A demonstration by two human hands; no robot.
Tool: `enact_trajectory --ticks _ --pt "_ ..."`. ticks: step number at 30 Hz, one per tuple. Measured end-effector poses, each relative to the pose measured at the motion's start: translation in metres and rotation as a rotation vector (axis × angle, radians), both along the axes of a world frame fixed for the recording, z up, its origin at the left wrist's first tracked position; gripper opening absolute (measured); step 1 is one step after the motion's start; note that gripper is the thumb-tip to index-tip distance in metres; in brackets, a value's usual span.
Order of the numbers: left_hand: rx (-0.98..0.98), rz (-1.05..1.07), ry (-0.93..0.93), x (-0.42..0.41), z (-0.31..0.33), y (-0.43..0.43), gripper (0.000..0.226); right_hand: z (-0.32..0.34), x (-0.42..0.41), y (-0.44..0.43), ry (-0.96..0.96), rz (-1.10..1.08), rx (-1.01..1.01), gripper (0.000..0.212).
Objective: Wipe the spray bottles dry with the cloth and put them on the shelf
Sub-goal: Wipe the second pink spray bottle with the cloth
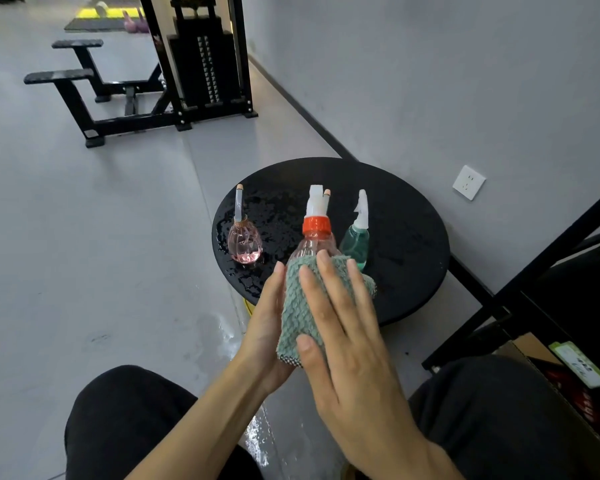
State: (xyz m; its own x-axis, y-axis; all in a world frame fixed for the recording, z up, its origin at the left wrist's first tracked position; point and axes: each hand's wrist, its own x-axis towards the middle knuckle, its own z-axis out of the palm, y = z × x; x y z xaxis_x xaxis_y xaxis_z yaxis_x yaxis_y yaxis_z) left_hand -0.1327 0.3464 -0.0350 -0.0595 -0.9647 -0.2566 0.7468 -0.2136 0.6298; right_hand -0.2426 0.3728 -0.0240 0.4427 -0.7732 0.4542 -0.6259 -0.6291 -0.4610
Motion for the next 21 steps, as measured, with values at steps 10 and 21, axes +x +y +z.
enact_trajectory --ticks 10,21 --pt "0.015 0.0 -0.04 0.005 -0.008 -0.003 0.054 0.011 0.002 -0.022 -0.052 0.029 0.07 0.055" --pt "0.016 -0.105 -0.121 0.0 -0.015 -0.002 0.049 0.011 -0.004 -0.046 -0.298 0.046 0.253 0.054"
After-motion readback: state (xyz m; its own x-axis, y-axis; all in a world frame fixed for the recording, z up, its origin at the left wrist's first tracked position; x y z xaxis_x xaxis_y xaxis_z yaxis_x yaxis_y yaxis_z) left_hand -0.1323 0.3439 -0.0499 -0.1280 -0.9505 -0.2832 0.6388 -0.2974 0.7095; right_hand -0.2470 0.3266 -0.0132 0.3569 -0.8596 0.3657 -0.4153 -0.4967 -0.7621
